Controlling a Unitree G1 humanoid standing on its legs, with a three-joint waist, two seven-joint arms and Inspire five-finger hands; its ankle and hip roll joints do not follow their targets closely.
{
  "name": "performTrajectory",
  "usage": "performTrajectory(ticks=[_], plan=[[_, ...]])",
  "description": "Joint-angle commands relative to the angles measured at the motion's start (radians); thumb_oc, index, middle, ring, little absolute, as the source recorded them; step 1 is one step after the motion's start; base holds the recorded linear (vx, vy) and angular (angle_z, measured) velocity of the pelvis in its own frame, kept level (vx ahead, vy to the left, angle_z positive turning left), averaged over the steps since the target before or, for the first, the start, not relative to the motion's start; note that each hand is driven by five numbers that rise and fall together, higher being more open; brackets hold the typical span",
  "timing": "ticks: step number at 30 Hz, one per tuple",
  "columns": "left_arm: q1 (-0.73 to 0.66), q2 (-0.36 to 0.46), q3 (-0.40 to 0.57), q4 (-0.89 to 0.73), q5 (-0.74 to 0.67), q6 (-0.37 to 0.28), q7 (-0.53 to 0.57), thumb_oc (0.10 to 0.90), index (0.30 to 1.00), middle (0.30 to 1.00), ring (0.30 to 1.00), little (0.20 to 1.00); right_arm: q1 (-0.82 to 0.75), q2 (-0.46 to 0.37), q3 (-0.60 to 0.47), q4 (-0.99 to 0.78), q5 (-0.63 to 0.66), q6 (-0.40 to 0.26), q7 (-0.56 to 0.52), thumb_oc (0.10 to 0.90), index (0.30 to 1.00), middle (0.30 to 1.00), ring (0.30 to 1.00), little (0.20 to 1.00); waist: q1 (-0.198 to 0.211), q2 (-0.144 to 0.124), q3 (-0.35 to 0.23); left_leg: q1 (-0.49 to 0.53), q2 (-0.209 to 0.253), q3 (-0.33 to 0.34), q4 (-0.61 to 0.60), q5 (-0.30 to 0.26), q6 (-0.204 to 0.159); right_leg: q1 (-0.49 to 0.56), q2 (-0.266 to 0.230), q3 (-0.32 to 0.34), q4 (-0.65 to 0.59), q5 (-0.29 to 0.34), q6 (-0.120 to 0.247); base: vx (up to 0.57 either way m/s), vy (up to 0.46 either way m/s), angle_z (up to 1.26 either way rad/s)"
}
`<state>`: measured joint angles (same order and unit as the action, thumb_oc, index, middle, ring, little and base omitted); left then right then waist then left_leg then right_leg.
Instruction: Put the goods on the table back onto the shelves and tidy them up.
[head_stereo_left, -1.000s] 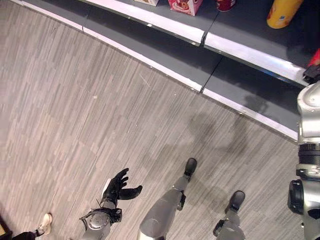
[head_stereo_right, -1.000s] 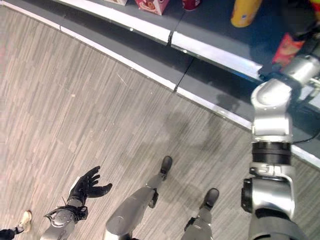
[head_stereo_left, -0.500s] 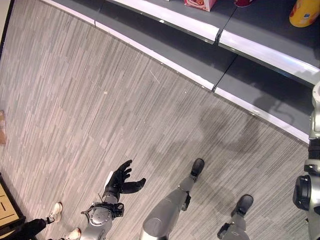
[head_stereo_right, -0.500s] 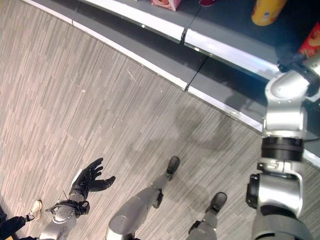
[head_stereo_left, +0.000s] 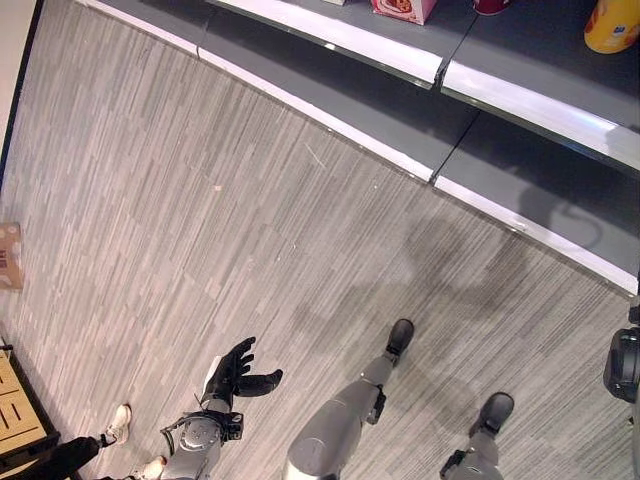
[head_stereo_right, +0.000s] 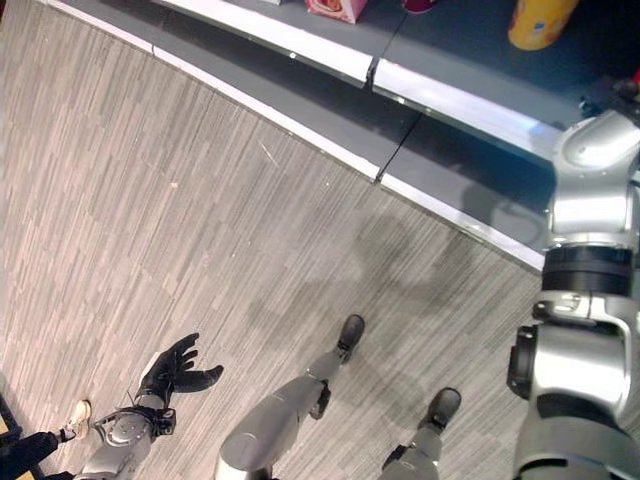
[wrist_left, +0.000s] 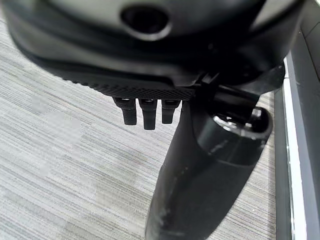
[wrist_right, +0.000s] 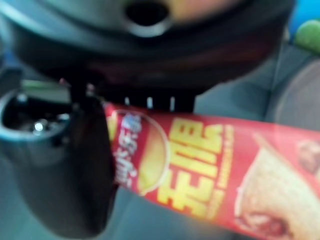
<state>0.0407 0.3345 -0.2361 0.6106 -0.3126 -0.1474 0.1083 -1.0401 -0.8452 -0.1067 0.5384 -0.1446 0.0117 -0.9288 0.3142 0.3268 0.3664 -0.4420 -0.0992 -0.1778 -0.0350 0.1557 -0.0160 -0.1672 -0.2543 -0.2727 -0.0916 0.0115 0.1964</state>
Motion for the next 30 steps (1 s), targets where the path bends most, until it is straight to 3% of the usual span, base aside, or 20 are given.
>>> performTrajectory(ticks=[1,12,13,14,15,30], plan=[[0.051,0.047,-0.030,0.007,-0.001,-0.025,0.050,0.800,0.900,0.900,0.900,0.900,-0.023,-0.157,0.041,-0.059,-0.023,-0.032,-0.059,0.400,0.300,0.300,0.300,0.300,0.025,-0.001,-0.075,-0.048,0.024,-0.025,0.039,-0.101,-0.100,-0.038,-0.061,0.009,0.099,-0.074,0.043,0.00,0.000,0.00],[0.046,0.048,-0.032,0.006,-0.011,-0.025,0.050,0.800,0.900,0.900,0.900,0.900,-0.022,-0.139,0.040,-0.025,0.003,-0.032,-0.068,0.400,0.300,0.300,0.300,0.300,0.019,0.003,-0.077,-0.054,0.023,-0.021,0.036,-0.099,-0.101,-0.043,-0.063,0.012,0.097,-0.077,0.043,0.00,0.000,0.00],[0.042,0.047,-0.029,0.012,-0.011,-0.022,0.053,0.800,0.900,0.900,0.900,0.900,-0.021,-0.131,0.040,-0.031,-0.005,-0.030,-0.073,0.613,0.620,0.620,0.620,0.620,0.016,-0.001,-0.076,-0.054,0.024,-0.021,0.037,-0.101,-0.100,-0.045,-0.062,0.015,0.096,-0.077,0.043,0.00,0.000,0.00],[0.040,0.046,-0.028,0.016,-0.009,-0.020,0.055,0.800,0.900,0.900,0.900,0.900,-0.020,-0.126,0.038,-0.031,-0.006,-0.029,-0.074,0.653,0.679,0.679,0.679,0.679,0.015,-0.001,-0.076,-0.054,0.023,-0.020,0.038,-0.102,-0.099,-0.046,-0.061,0.016,0.096,-0.076,0.043,0.00,0.000,0.00],[0.034,0.046,-0.028,0.021,-0.008,-0.019,0.057,0.800,0.900,0.900,0.900,0.900,-0.018,-0.122,0.037,-0.031,-0.005,-0.026,-0.076,0.800,0.900,0.900,0.900,0.900,0.014,-0.004,-0.076,-0.055,0.024,-0.020,0.039,-0.103,-0.099,-0.047,-0.060,0.018,0.096,-0.077,0.043,0.00,0.000,0.00],[-0.004,0.047,-0.027,0.051,0.003,-0.017,0.075,0.800,0.900,0.900,0.900,0.900,-0.023,-0.086,0.042,-0.026,0.002,-0.018,-0.081,0.800,0.900,0.900,0.900,0.900,-0.009,-0.020,-0.065,-0.058,0.030,-0.005,0.035,-0.097,-0.101,-0.065,-0.060,0.028,0.094,-0.068,0.041,-0.01,0.003,0.00]])
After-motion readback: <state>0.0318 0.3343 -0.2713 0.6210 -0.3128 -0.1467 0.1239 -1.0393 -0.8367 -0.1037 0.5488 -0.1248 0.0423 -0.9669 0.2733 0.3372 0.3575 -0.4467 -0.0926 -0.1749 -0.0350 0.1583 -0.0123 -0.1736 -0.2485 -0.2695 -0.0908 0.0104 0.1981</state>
